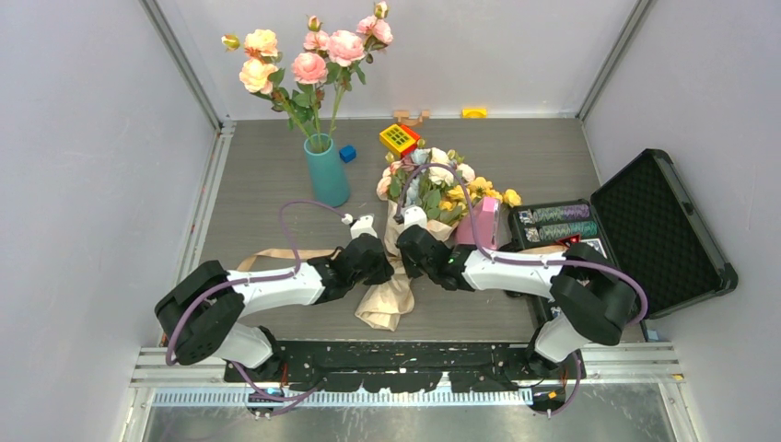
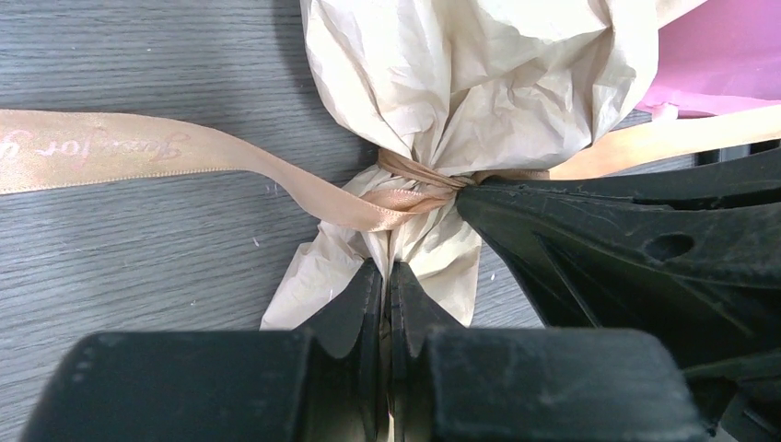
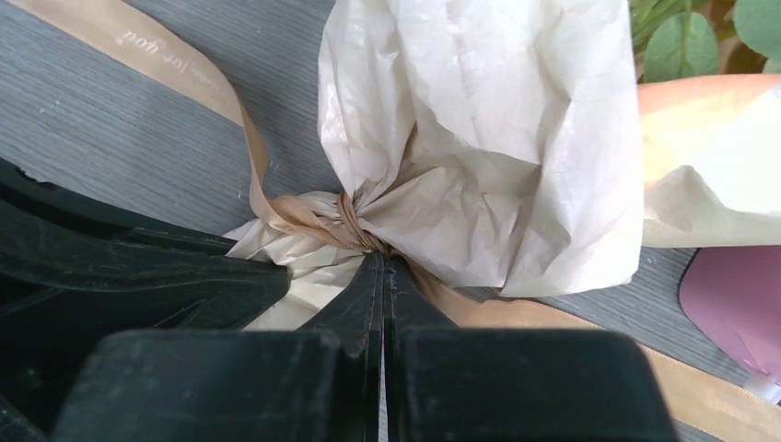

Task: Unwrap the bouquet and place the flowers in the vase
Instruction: Untie the ribbon from the wrapping paper.

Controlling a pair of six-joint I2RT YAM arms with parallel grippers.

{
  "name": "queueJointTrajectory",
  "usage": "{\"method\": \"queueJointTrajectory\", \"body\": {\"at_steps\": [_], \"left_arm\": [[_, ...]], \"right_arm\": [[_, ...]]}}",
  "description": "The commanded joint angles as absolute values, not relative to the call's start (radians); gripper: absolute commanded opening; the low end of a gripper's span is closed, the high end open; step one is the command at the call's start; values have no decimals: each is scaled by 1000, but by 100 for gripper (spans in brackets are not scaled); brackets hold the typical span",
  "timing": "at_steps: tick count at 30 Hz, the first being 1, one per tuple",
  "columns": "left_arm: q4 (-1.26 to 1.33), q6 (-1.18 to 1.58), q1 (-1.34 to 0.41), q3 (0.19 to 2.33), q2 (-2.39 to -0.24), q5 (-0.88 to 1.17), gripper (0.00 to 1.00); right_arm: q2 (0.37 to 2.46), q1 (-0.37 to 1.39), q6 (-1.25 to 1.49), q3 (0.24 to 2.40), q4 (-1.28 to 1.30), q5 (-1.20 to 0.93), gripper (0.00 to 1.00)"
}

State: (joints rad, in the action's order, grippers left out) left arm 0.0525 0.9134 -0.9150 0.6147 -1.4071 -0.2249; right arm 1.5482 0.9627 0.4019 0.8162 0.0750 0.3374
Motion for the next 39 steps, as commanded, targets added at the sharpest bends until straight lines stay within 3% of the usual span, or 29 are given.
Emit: {"method": "queueJointTrajectory", "body": {"at_steps": [1, 17, 23, 29, 39], "left_arm": [[-90, 904, -913, 601, -1385, -264, 0], [-103, 912, -913, 593, -1359, -273, 0], [-93, 892, -913, 587, -1344, -268, 0], [-91, 882, -908, 585, -1334, -260, 0], [-65, 882, -907, 583, -1344, -241, 0]], "right_arm": [[1508, 933, 436, 781, 109, 578, 0], [1384, 933, 522, 661, 71, 557, 0], [1290, 934, 441, 649, 24, 325, 0], [1288, 934, 366, 735, 78, 150, 14], [1478, 958, 309, 872, 113, 126, 25]]}}
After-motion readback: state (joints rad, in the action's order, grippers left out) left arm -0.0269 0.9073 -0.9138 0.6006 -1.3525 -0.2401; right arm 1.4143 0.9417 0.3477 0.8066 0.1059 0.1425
